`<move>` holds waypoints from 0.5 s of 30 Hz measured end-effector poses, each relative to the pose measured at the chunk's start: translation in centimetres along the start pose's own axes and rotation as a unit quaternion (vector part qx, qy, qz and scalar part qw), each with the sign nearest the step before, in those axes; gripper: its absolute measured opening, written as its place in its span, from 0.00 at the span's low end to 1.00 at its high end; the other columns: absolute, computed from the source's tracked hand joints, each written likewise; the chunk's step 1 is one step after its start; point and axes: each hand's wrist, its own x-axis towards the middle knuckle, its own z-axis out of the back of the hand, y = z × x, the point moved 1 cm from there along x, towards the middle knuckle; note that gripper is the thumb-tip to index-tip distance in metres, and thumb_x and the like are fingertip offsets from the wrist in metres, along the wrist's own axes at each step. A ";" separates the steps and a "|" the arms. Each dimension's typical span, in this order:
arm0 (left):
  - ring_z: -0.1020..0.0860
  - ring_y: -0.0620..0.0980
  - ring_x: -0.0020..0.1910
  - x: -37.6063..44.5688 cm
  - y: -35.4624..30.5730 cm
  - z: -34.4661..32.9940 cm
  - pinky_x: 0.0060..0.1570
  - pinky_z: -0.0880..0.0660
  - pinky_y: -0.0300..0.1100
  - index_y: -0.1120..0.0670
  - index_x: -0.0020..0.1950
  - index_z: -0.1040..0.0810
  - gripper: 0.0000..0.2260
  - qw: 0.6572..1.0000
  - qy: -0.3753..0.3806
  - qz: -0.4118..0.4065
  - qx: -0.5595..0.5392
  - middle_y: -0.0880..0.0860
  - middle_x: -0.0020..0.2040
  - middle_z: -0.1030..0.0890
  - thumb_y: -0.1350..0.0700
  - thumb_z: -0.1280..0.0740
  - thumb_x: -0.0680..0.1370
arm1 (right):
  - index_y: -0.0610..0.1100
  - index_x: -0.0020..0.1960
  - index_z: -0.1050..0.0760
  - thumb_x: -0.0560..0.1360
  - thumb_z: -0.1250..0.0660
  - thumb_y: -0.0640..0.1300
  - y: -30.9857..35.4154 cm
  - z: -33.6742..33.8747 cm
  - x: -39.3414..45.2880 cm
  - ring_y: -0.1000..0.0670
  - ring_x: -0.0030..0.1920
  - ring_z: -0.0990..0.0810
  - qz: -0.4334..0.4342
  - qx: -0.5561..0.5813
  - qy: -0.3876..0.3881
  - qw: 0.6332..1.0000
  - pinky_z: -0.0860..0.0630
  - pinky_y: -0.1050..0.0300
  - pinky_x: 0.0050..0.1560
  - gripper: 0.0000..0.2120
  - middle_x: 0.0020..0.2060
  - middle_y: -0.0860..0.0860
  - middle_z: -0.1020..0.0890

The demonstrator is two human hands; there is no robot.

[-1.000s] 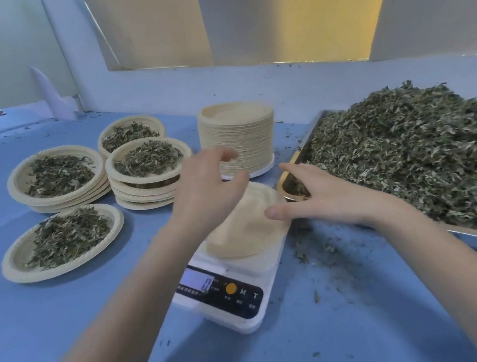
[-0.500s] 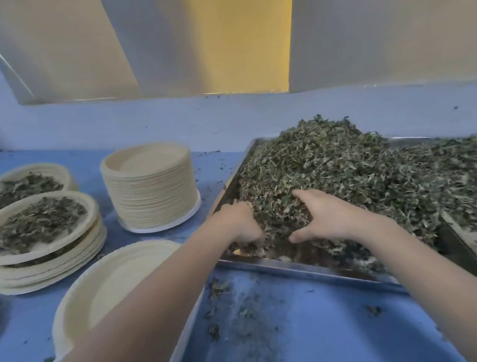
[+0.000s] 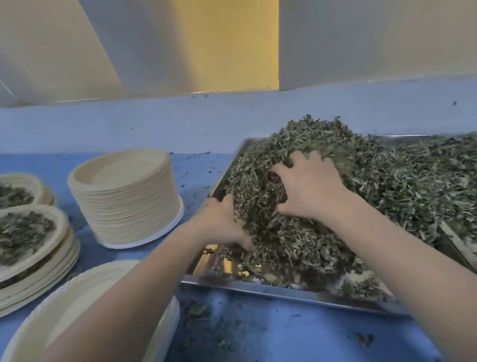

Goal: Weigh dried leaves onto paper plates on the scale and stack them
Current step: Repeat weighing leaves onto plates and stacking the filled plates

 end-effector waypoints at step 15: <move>0.24 0.57 0.54 -0.9 -0.8 -0.8 0.45 0.20 0.44 0.47 0.74 0.71 0.60 0.986 0.093 0.045 -0.134 0.60 0.75 0.44 0.50 0.22 0.65 | 0.51 0.71 0.38 0.63 0.32 0.71 -1.1 -1.2 -3.2 0.47 0.54 0.25 0.000 0.081 0.161 0.984 0.23 0.52 0.51 0.43 0.62 0.48 0.27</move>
